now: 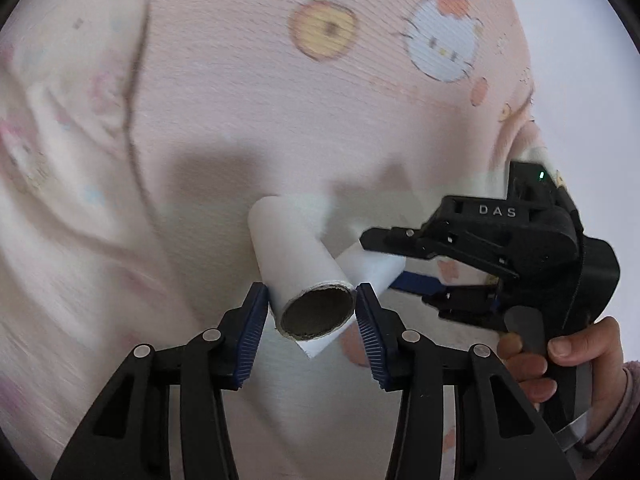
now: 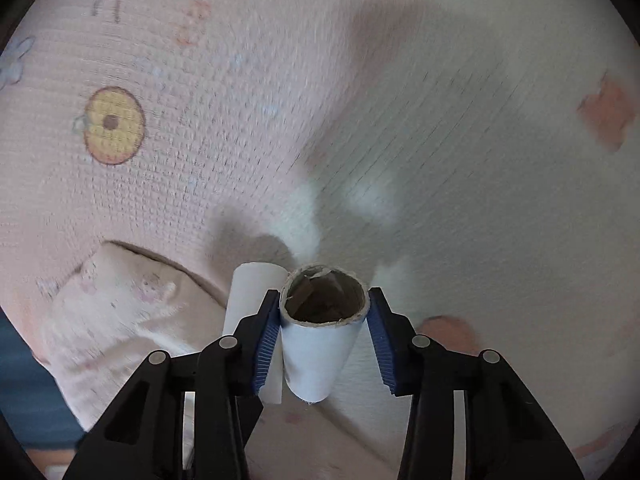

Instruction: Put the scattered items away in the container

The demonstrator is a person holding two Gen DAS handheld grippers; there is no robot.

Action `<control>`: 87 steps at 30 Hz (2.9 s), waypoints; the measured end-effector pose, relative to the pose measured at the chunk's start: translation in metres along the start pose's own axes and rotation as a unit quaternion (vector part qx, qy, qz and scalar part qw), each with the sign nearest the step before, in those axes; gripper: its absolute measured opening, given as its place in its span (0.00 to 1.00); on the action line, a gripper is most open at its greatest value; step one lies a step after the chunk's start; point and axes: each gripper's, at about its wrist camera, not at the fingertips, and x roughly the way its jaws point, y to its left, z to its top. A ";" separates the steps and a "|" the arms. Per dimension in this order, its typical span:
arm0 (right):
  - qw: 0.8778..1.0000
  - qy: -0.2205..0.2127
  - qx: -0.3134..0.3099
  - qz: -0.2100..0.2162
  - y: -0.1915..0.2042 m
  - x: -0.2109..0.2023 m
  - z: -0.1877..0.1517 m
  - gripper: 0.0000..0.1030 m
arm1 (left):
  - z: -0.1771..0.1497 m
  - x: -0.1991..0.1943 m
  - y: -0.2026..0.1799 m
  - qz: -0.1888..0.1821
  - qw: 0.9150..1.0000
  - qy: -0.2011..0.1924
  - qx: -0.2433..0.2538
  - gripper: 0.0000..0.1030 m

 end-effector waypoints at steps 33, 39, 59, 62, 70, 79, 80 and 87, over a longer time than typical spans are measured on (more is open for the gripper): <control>0.978 -0.048 -0.189 -0.075 -0.123 -0.183 -0.014 0.39 | -0.127 -0.011 -0.163 0.062 0.996 -0.062 -0.024 0.47; 0.956 -0.015 -0.274 -0.100 -0.120 -0.195 -0.031 0.39 | -0.147 -0.008 -0.191 0.067 0.996 -0.058 0.023 0.47; 0.937 0.009 -0.292 -0.191 -0.148 -0.175 -0.044 0.39 | -0.161 -0.014 -0.183 0.058 0.992 -0.108 0.009 0.47; 0.937 0.007 -0.291 -0.192 -0.141 -0.168 -0.034 0.39 | -0.149 -0.008 -0.183 0.058 0.993 -0.105 0.018 0.47; 0.946 0.003 -0.285 -0.152 -0.132 -0.148 -0.007 0.53 | -0.103 0.020 -0.172 0.066 0.997 -0.040 0.010 0.59; 0.942 0.012 -0.294 -0.163 -0.138 -0.134 0.000 0.66 | -0.098 0.029 -0.150 0.066 0.997 -0.025 -0.032 0.64; 0.943 0.013 -0.288 -0.163 -0.142 -0.133 0.002 0.66 | -0.098 0.030 -0.148 0.065 0.997 -0.023 -0.039 0.64; 0.946 0.012 -0.269 -0.178 -0.153 -0.124 0.001 0.66 | -0.099 0.049 -0.139 0.079 0.995 -0.004 -0.063 0.64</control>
